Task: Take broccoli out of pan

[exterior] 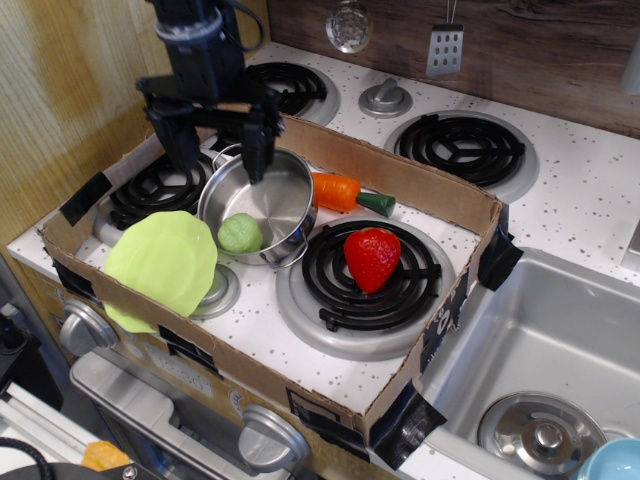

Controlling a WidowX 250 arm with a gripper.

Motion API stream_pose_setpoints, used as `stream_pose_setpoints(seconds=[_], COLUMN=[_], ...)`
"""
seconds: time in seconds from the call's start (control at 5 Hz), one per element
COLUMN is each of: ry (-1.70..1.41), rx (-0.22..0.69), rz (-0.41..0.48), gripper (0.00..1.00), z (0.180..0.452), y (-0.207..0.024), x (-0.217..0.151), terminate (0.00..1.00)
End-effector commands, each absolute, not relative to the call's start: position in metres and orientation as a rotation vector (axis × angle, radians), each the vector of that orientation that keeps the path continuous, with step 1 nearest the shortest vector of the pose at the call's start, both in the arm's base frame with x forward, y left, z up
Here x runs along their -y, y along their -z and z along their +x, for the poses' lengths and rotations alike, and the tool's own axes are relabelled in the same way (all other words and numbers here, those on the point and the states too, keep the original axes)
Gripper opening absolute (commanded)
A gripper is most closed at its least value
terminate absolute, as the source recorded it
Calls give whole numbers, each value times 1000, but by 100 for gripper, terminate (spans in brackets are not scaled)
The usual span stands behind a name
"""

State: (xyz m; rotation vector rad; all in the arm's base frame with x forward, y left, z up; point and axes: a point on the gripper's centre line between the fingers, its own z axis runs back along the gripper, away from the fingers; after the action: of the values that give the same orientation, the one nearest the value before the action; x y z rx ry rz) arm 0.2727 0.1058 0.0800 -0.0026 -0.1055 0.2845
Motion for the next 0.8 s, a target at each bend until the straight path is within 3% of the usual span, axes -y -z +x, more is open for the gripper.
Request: stream_pose_setpoints(seconds=[0.0,0.6], ry=[-307,-342], rx=[208,199], rz=[-19,-30], gripper=[100,100], z=[284,299], y=[-59,-34], x=[-96,-100], terminate=[0,0])
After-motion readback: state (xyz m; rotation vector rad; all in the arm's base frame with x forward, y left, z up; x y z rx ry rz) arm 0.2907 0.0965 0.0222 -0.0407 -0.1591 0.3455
